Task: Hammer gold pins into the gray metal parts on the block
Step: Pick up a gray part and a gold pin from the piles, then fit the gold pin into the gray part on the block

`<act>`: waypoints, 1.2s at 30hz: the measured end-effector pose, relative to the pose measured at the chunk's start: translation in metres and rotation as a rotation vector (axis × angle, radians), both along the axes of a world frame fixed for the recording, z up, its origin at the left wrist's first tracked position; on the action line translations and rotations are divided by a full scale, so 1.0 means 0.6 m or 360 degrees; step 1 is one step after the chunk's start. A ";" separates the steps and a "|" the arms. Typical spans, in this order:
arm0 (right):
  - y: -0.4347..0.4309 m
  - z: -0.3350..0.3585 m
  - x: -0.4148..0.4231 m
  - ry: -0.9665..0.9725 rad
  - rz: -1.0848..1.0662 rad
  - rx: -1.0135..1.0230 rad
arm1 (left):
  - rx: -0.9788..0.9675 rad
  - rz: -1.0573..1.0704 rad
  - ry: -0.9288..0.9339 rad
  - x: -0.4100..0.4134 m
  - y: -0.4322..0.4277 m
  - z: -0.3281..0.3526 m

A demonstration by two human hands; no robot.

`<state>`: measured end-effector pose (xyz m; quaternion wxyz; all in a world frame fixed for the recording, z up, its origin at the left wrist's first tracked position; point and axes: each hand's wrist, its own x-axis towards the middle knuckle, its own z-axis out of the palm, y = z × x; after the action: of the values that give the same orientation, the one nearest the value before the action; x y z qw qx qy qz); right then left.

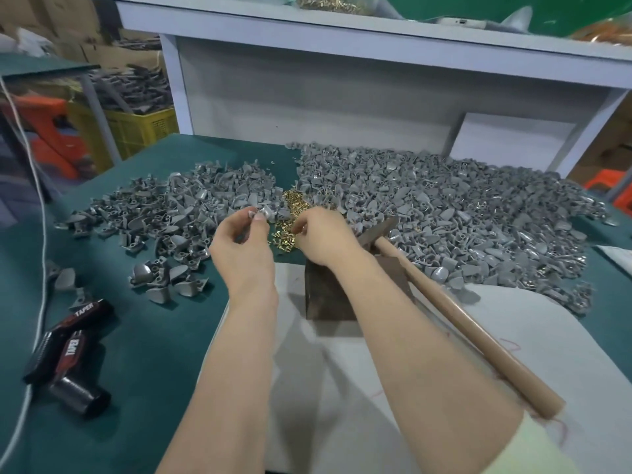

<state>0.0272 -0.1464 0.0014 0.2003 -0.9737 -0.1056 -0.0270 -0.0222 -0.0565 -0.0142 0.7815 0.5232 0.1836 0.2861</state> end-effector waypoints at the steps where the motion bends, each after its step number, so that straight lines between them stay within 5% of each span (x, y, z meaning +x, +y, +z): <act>1: 0.014 -0.005 0.006 0.0012 -0.0010 -0.0103 | -0.0026 0.0028 -0.0014 -0.001 0.000 0.000; 6: 0.053 -0.015 0.022 0.0190 -0.0034 -0.0416 | -0.0144 0.0069 -0.0068 -0.005 -0.004 0.004; 21: 0.032 0.002 0.028 0.0038 -0.0093 -0.0269 | 0.0149 -0.0082 -0.0128 -0.014 -0.025 0.013; 23: -0.007 0.022 0.022 -0.0112 -0.0205 -0.0091 | 0.0247 -0.0243 -0.0204 -0.015 -0.026 0.015; 30: -0.164 0.035 -0.087 0.0012 -0.0356 0.1291 | 0.1452 -0.0783 0.0004 -0.034 -0.069 0.004; 36: -0.185 0.000 -0.128 0.0000 -0.0287 0.1613 | 0.1970 -0.0701 0.0257 -0.035 -0.076 -0.005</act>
<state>-0.0498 -0.2576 0.0013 0.6438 -0.7596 0.0053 -0.0921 -0.0434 -0.1019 -0.0171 0.3605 0.9209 -0.0681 0.1320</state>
